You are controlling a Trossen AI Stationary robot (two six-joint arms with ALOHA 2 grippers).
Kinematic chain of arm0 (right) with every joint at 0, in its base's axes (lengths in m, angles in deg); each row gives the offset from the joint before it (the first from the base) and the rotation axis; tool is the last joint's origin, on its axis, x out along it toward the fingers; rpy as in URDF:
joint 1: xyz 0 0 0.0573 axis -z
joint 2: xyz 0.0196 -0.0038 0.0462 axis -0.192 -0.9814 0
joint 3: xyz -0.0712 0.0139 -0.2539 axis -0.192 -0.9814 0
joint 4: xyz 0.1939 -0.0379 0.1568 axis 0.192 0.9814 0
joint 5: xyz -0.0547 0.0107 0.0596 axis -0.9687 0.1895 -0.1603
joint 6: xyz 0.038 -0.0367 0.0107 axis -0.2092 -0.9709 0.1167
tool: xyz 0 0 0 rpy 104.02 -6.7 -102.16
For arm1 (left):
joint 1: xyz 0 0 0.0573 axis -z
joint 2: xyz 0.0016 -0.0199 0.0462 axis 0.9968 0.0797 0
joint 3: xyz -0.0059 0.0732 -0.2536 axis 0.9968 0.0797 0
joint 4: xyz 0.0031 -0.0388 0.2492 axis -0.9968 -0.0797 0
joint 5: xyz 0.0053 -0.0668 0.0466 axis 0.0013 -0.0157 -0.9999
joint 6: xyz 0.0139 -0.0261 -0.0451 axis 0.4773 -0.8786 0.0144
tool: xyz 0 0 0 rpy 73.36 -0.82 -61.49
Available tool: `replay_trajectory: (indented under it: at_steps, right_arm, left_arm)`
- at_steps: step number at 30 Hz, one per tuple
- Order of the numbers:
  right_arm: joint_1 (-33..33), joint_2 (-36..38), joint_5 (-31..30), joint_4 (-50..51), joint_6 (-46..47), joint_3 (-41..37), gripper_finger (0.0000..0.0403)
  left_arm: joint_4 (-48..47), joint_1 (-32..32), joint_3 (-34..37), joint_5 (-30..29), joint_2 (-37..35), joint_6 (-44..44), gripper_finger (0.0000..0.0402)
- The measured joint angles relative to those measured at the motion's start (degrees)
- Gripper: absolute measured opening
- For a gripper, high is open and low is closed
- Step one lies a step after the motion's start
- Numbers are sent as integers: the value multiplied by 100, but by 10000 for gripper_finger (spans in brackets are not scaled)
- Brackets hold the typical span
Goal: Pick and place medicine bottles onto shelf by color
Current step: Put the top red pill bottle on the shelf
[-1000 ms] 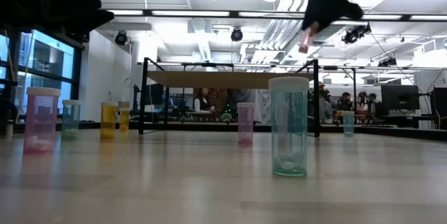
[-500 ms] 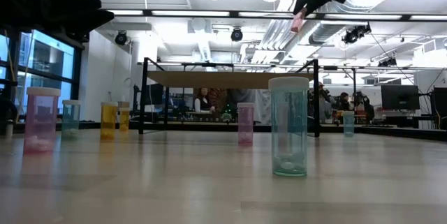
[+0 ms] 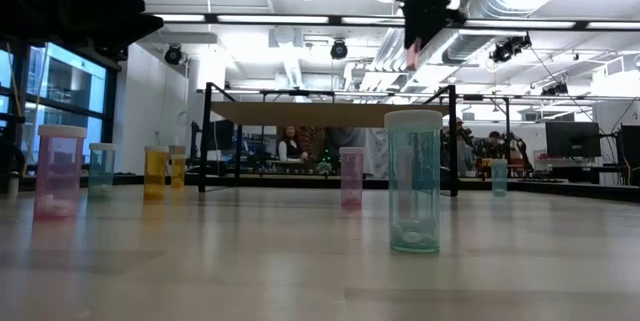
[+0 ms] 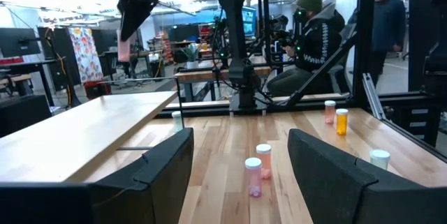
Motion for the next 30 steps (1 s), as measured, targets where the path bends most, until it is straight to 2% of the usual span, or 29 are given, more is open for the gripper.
replay_trajectory:
  at_steps: [3, 11, 22, 30]
  right_arm:
    - [58, -284, 246, 1, -138, 32, 103]
    - [329, -774, 171, -94, -347, 32, 103]
    - [581, -842, 223, -144, -246, -16, 103]
    - [576, -1005, 483, -137, -229, -16, 103]
  left_arm:
    - [0, 0, 2, -1, 1, 0, 225]
    - [2, 0, 2, 0, 0, 0, 225]
    - [1, 0, 0, -1, 1, 1, 225]
    - [2, 0, 2, -1, 0, 0, 225]
